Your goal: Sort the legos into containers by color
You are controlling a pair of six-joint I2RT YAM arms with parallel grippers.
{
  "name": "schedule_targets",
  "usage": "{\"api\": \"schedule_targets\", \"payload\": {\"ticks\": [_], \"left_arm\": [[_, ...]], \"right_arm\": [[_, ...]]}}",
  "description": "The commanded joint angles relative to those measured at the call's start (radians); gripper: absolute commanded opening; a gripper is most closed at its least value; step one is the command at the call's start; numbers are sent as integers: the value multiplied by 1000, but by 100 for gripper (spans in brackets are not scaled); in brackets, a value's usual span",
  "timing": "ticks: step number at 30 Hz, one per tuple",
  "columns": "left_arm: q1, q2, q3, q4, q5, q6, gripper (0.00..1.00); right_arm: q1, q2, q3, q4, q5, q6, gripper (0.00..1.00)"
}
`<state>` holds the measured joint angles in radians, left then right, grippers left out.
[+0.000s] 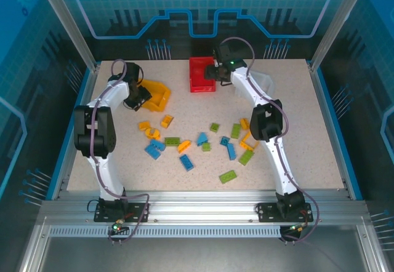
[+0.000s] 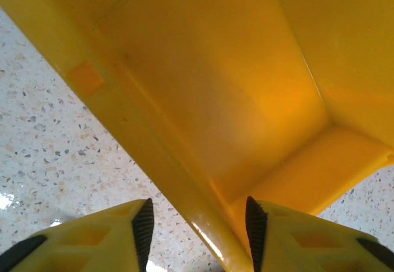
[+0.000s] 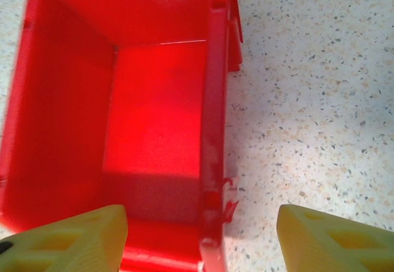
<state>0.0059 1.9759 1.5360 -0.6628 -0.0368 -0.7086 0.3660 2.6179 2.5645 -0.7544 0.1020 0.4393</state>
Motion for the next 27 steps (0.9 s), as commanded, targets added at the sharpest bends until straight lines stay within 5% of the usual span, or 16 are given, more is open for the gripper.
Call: {"api": "schedule_targets", "payload": {"ticks": [1,12,27], "left_arm": [[15,11,39,-1,-26,63,41],[-28,70,107,-56,11,285,10],[-115,-38,-83,-76,-14,345,0]], "right_arm": [[-23,58,77,-27,-23,-16,63],[-8,86,104,-9,-10,-48,44],[24,42,19,-31,27,-53,25]]}}
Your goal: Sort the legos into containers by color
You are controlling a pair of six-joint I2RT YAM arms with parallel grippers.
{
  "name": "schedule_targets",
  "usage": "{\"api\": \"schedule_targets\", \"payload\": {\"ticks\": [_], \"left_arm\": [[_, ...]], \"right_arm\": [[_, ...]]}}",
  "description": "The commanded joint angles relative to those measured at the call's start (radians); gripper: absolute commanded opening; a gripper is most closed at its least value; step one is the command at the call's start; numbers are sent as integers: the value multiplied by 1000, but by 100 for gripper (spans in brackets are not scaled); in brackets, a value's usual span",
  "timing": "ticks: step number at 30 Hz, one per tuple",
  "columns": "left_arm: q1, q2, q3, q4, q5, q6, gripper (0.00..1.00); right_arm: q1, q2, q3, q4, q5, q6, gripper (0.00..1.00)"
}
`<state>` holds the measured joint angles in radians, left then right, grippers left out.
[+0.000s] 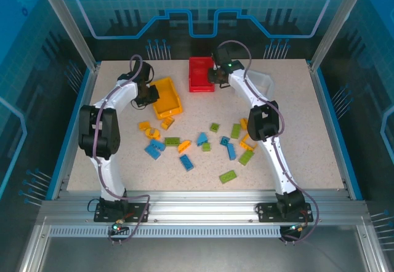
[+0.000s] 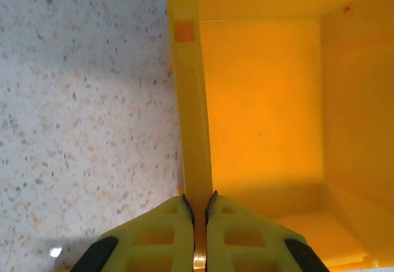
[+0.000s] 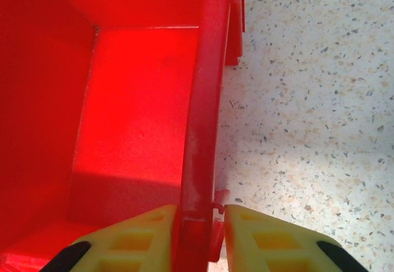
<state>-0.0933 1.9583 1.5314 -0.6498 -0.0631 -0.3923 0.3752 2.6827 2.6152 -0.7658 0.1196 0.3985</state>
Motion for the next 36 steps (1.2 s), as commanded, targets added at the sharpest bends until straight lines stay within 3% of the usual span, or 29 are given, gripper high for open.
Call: {"api": "schedule_targets", "payload": {"ticks": [1,9,16,22,32,36], "left_arm": [[-18,-37,-100,-81,12,26,0],[-20,-33,-58,-88,5,45,0],[-19,72,103,-117,1,109,0],[-25,159,218,-142,-6,174,0],[-37,213,296,-150,30,262,0],[-45,214,297,-146,50,251,0]], "right_arm": [[17,-27,-41,-18,12,-13,25],[39,-89,-114,-52,81,-31,11],[85,-341,-525,12,207,42,7],[107,-499,-782,102,209,113,7],[137,-453,-737,68,229,208,8],[147,-434,-693,46,226,209,16]]}}
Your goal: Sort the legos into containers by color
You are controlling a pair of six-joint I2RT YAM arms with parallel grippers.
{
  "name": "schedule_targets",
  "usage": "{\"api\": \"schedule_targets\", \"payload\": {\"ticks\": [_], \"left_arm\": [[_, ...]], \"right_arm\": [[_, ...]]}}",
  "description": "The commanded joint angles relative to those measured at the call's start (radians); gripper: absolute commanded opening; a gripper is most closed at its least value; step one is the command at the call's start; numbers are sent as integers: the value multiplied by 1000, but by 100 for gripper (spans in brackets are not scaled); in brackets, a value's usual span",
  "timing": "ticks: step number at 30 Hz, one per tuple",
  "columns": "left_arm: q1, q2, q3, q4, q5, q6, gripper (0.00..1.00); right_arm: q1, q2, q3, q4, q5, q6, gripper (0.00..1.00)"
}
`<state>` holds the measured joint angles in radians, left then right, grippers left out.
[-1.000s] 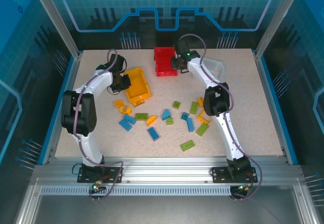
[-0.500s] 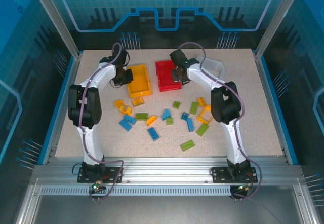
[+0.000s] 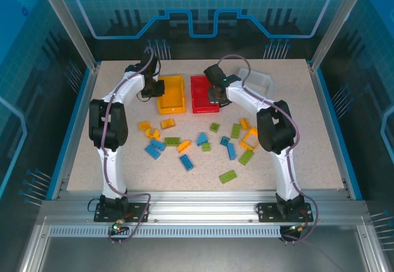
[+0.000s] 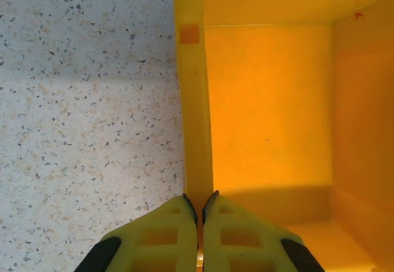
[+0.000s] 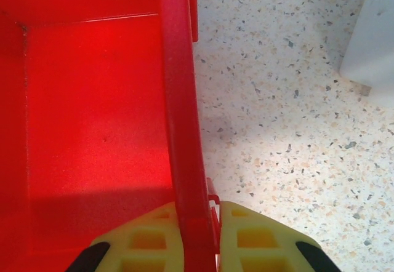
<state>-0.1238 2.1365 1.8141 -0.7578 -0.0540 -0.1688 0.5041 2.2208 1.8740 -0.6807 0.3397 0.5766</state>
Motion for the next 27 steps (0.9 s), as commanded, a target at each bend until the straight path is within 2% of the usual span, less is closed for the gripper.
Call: {"api": "schedule_targets", "payload": {"ticks": [1,3,4,6,10,13,19,23,27], "left_arm": [[-17,33,10,-36,40,23,3],[-17,20,5,-32,40,8,25],[-17,9,1,-31,41,-3,31],[-19,-26,-10,-18,48,-27,42],[-23,-138,-41,6,72,-99,56],[-38,-246,-88,36,101,-160,57],[-118,-526,-353,184,215,-288,61],[-138,-684,-548,266,285,-378,61],[-168,-808,-688,293,315,-424,61]], "right_arm": [[19,27,54,-47,7,28,25],[19,9,47,-55,17,17,41],[15,-11,34,-54,29,8,47],[1,-63,1,-47,39,-10,53],[-59,-222,-110,-4,38,-63,60],[-150,-310,-186,26,-6,-93,61],[-394,-304,-222,36,-178,-98,46],[-457,-220,-150,12,-222,-122,41],[-470,-119,-60,-46,-235,-142,35]]}}
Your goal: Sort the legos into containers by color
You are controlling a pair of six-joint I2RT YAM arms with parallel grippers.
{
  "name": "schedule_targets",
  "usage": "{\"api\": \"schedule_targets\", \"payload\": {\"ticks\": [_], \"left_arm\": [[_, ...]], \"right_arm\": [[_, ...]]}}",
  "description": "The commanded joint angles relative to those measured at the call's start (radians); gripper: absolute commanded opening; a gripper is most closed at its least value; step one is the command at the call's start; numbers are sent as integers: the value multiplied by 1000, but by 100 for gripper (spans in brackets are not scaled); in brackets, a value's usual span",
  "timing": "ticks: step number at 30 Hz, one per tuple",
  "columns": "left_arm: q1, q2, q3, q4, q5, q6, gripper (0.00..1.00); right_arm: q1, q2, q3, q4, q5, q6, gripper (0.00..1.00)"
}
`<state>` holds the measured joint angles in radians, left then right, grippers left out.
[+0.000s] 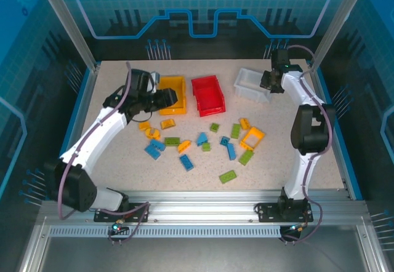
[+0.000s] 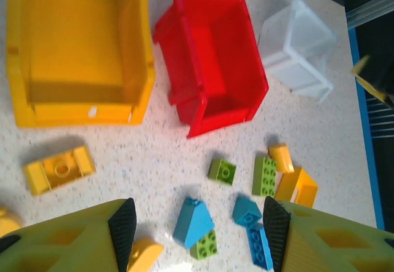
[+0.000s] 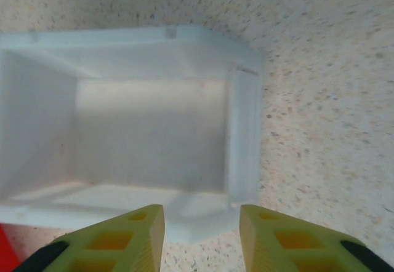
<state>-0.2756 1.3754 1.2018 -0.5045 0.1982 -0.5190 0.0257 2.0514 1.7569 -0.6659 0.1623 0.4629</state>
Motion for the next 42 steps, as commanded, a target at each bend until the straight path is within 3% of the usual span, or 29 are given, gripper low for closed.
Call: {"api": "schedule_targets", "payload": {"ticks": [1,8,22,36,42], "left_arm": [[-25,-80,-106,39,64,-80,61],[-65,-214,-241,27,61,-113,61],[-126,-237,-275,37,31,-143,60],[-145,-276,-345,28,0,-154,60],[-162,-276,-365,64,6,-167,60]], "right_arm": [[10,70,69,-72,-63,-33,34],[45,69,31,-69,-115,-50,30],[220,51,-22,-20,-203,84,29],[343,199,188,-69,-191,95,29],[340,-7,54,-13,-85,50,37]]}}
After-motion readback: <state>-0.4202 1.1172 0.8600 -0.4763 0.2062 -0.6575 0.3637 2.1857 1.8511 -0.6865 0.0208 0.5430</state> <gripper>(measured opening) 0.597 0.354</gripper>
